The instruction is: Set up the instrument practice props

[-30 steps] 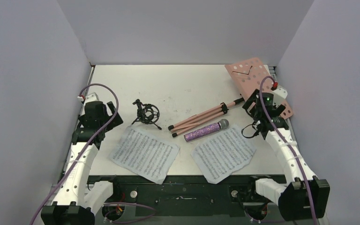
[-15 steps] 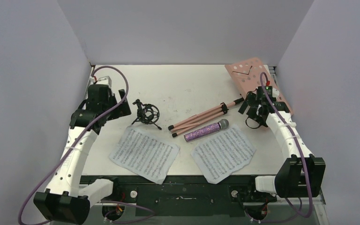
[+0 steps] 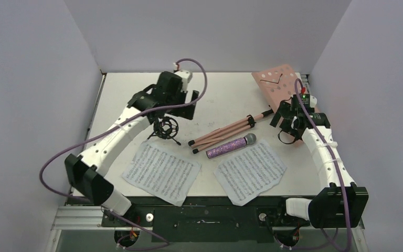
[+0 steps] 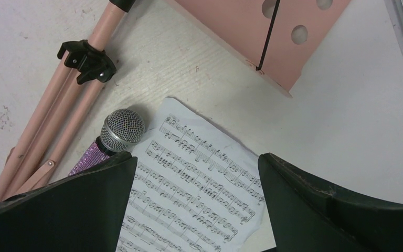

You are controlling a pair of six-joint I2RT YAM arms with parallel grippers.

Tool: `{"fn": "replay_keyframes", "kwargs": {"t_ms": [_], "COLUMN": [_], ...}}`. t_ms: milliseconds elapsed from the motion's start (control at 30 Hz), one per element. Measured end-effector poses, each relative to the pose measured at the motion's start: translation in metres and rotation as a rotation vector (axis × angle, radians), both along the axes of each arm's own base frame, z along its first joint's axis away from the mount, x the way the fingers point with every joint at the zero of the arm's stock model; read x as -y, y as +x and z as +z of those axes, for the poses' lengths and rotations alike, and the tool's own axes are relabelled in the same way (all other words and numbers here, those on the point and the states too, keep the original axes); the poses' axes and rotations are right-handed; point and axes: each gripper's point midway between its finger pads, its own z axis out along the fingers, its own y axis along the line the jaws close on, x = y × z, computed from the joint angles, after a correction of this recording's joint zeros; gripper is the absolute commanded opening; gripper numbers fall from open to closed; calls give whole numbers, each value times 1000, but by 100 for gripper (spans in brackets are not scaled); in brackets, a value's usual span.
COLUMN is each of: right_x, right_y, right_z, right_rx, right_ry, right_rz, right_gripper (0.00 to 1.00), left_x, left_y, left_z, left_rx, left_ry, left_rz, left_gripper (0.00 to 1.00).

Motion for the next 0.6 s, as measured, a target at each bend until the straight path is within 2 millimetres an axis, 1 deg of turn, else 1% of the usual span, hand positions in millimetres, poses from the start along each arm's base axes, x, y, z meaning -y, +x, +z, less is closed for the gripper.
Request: {"fn": "replay_keyframes", "kwargs": {"t_ms": [100,200,233,267,333,433,500,533,600], "right_x": [-1,-2,-2,-3,-4,-7,-11,-12,-16], "right_y": [-5,-10,-13,-16,-22,-28,-31,-33,-36], "right_z": [3,10,12,12,12,8,2,-1,-5], "right_rx": [1,17,22,23,18,4,-10,-18,-33], "right_ry": [-3,-5,-4,-4,1,13,30,38,57], "right_rz": [21,39,43,48,59,73,84,90,103], "right_gripper": [90,90,90,90,90,90,90,90,90], "left_x": [48,99,111,129,158,188,202,206,209], "left_y": [7,10,10,8,7,7,9,10,14], "left_z": [-21,-53,-56,-75,-99,-127,-145,-152,-165], "left_rx": [-38,-88,-90,-123,-157,-189,-207,-215,-231], "left_ry": [39,87,86,109,133,163,178,185,197], "left_rz": [-124,-244,-267,-304,-353,-392,-405,-407,-402], "left_gripper": [96,96,97,98,98,100,100,95,94]}}
